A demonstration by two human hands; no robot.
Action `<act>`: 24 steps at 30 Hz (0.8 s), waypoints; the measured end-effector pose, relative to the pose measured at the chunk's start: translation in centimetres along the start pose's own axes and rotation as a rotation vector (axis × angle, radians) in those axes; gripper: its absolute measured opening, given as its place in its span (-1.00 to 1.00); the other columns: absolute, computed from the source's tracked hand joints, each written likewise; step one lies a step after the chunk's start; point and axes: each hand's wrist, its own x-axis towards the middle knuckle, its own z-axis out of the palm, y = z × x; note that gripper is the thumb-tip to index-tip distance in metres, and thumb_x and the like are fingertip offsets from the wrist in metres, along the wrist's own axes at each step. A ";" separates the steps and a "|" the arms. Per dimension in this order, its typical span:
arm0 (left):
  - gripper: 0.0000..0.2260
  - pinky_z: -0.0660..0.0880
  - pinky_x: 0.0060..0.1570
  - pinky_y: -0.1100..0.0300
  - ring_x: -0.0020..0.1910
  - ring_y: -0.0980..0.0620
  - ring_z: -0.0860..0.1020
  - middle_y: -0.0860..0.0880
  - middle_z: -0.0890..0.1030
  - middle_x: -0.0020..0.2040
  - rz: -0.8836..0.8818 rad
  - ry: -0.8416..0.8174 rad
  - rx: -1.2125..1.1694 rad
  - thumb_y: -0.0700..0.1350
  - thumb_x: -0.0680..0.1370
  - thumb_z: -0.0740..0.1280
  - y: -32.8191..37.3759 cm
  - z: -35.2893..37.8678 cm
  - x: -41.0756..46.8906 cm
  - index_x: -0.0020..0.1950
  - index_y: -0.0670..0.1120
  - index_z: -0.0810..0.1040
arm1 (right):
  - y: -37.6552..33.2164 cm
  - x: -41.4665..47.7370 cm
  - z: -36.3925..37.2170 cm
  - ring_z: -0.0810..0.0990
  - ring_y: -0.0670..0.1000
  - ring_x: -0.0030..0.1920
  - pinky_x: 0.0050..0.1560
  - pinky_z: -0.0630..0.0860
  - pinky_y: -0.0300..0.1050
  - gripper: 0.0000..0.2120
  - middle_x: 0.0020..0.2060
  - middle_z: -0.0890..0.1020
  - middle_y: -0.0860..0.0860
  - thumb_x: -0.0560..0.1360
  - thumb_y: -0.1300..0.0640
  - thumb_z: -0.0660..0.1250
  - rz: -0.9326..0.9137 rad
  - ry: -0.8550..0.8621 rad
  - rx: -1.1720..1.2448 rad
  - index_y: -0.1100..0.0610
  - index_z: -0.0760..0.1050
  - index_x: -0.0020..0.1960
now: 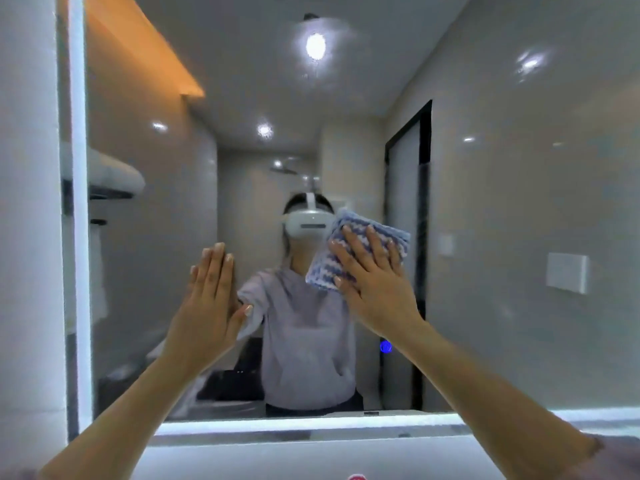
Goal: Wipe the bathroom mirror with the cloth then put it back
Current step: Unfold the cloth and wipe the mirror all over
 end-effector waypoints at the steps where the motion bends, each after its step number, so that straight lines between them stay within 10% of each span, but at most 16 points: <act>1: -0.30 0.06 0.44 -0.18 0.48 -0.31 0.04 -0.35 0.08 0.48 0.000 0.000 -0.005 0.18 0.58 -0.17 0.0 0.0 0.0 0.43 -0.40 0.10 | -0.6 0.1 0.1 0.03 0.19 0.50 0.47 -0.06 0.17 -0.51 0.49 0.19 0.01 0.58 -0.08 0.08 0.054 0.012 0.017 -0.01 0.19 0.49; 8: -0.32 -0.05 0.47 -0.10 0.51 -0.26 -0.04 -0.31 -0.02 0.51 0.029 -0.002 -0.024 0.17 0.57 -0.09 -0.3 0.2 -0.2 0.47 -0.35 0.00 | -6.6 -8.2 3.7 0.27 0.15 0.45 0.34 0.24 0.23 -0.51 0.47 0.28 -0.04 0.52 -0.03 0.16 -0.163 -0.080 -0.070 -0.10 0.27 0.45; 15: -0.30 -0.13 0.49 -0.05 0.52 -0.23 -0.07 -0.30 -0.04 0.52 0.030 0.003 -0.059 0.21 0.58 -0.17 -0.4 0.1 -0.2 0.48 -0.34 -0.04 | -6.2 -12.6 3.4 0.27 0.01 0.46 0.43 0.10 0.03 -0.40 0.45 0.31 -0.16 0.39 0.06 0.33 -0.527 -0.296 -0.131 -0.13 0.30 0.41; 24: -0.32 -0.02 0.47 -0.12 0.51 -0.24 -0.06 -0.31 -0.02 0.51 0.036 0.034 -0.051 0.17 0.58 -0.09 -0.3 0.3 -0.4 0.47 -0.34 -0.05 | -4.8 -4.9 1.0 0.15 0.25 0.47 0.42 0.07 0.31 -0.50 0.48 0.26 0.05 0.55 0.05 0.08 0.070 -0.124 -0.082 0.01 0.21 0.49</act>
